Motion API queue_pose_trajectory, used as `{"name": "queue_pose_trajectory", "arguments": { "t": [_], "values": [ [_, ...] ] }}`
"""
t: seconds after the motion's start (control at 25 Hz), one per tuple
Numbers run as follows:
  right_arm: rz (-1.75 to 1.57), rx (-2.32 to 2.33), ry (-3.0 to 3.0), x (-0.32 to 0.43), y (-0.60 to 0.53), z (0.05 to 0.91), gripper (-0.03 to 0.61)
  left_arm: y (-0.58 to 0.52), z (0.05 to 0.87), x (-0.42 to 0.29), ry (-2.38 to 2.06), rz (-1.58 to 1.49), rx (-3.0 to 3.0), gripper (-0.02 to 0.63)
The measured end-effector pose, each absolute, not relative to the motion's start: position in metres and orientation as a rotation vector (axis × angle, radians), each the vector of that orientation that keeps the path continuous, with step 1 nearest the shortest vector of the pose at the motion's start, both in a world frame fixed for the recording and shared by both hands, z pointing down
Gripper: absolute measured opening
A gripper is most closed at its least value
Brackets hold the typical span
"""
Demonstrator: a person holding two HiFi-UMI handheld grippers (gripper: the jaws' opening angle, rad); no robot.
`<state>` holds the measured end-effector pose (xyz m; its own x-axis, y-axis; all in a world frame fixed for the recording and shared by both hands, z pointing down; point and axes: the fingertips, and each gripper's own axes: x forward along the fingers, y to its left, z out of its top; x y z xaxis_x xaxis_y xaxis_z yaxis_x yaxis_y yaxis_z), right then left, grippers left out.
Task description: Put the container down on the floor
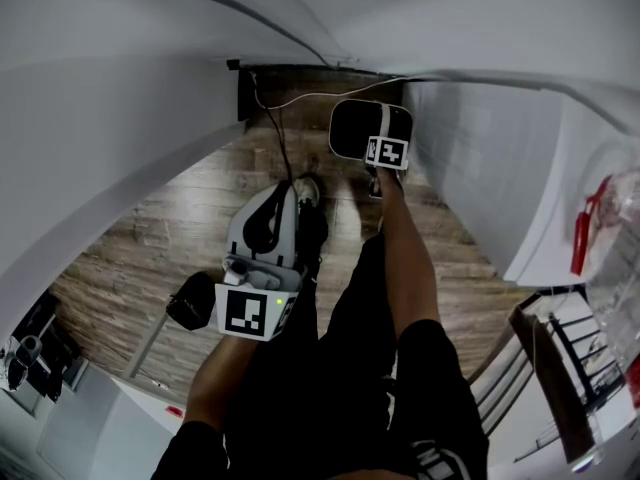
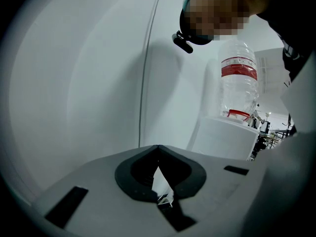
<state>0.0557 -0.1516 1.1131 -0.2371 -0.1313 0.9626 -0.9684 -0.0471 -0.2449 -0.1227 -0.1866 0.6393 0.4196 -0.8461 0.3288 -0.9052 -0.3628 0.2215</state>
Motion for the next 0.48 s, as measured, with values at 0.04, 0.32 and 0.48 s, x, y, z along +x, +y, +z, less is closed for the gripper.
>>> {"name": "queue_pose_trajectory", "arguments": {
  "t": [0.04,0.32,0.48],
  "values": [
    [1.380,1.225,-1.456,0.055,-0.152,1.112,0.041,-0.186,0.639,-0.123,-1.501,0.224,2.312,0.028],
    [1.378,1.234,-1.459,0.057,-0.155,1.104,0.153,-0.182,0.636,-0.122,-1.503,0.220,2.300,0.028],
    [1.361,1.275,-1.463,0.063,-0.158,1.091,0.164,-0.178,0.627,-0.119,-1.507,0.220,2.306,0.028]
  ]
}}
